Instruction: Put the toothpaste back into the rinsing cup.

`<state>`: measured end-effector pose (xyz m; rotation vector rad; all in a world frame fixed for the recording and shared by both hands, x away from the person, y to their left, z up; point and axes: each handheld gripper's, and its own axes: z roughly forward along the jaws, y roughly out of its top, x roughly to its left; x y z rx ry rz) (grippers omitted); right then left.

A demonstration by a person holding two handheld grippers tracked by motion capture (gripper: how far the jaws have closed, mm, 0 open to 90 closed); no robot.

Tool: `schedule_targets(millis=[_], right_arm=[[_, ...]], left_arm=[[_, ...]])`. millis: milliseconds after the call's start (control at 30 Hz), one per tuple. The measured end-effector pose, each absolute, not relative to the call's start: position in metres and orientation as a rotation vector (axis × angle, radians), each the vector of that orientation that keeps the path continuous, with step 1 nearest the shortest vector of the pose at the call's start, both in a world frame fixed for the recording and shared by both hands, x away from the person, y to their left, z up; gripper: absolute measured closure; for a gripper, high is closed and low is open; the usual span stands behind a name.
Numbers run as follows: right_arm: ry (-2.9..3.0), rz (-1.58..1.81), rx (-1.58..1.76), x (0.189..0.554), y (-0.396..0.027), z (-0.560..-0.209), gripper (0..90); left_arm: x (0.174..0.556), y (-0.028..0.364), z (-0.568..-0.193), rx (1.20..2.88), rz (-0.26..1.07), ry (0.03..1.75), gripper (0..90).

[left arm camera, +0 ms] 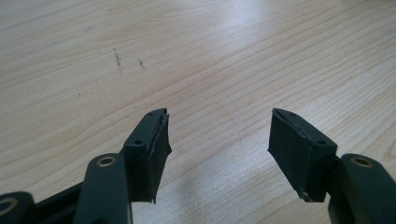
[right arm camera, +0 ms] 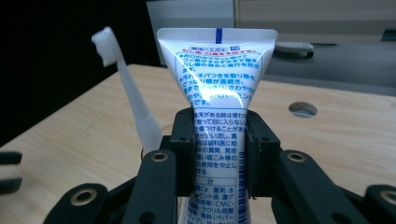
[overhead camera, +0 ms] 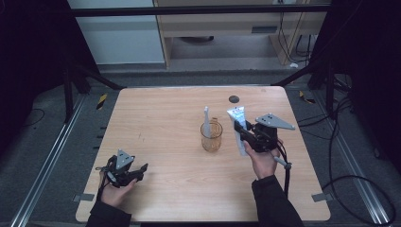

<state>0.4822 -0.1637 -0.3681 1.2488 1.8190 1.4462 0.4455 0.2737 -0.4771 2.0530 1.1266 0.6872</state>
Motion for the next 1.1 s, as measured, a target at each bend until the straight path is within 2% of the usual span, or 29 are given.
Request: schedule_targets(millis=[567,1100], right_arm=[[1.613,1.556,1.221,0.52,-0.147,-0.355,69.4],[1.532,1.616,1.172,0.544,-0.125,-0.364,69.3]], left_arm=[[0.446,0.274,-0.477,2.045,0.683,1.129,37.1],[0.446,0.275,-0.477,2.043,0.68,1.13,37.1]])
